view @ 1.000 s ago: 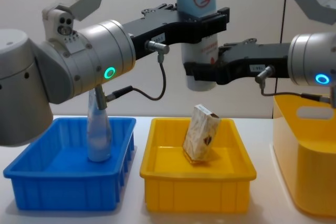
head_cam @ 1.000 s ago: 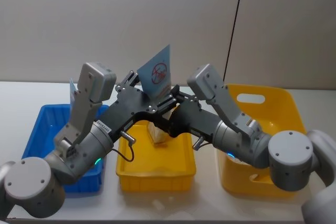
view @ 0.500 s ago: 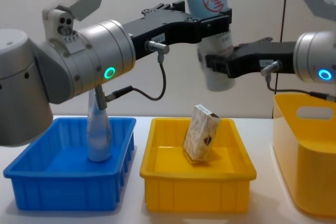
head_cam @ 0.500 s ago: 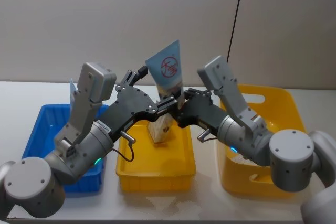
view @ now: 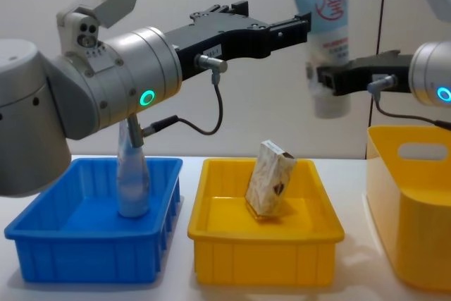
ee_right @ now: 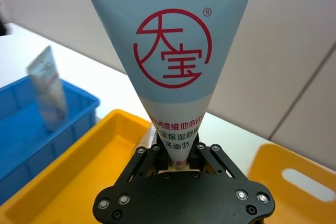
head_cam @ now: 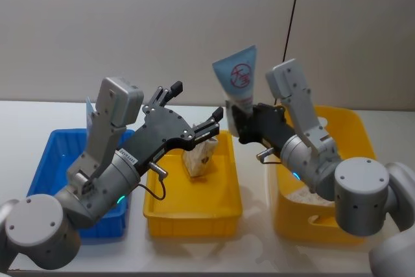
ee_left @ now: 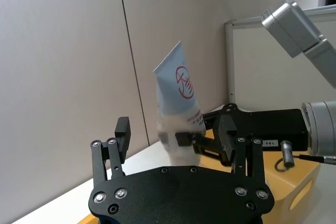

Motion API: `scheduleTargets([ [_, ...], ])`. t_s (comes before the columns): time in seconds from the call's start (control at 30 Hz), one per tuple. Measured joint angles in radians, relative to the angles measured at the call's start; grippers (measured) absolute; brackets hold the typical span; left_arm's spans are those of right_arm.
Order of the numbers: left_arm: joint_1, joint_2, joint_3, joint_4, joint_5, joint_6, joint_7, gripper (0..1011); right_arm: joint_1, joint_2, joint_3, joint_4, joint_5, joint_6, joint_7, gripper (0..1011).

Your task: Bimanual collaborative sorting of washing and personal care products

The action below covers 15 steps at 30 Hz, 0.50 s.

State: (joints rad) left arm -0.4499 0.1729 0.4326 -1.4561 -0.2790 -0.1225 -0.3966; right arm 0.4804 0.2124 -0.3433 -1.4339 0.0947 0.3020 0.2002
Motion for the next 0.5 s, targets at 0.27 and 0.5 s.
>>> scheduleTargets([
  [0.27, 0.000, 0.000, 0.000, 0.000, 0.000, 0.000, 0.000, 1001, -0.006, -0.031, 0.039, 0.011, -0.017, 0.027, -0.089, 161],
  [0.5, 0.000, 0.000, 0.000, 0.000, 0.000, 0.000, 0.000, 1001, -0.012, -0.056, 0.073, 0.022, -0.034, 0.050, -0.167, 157],
])
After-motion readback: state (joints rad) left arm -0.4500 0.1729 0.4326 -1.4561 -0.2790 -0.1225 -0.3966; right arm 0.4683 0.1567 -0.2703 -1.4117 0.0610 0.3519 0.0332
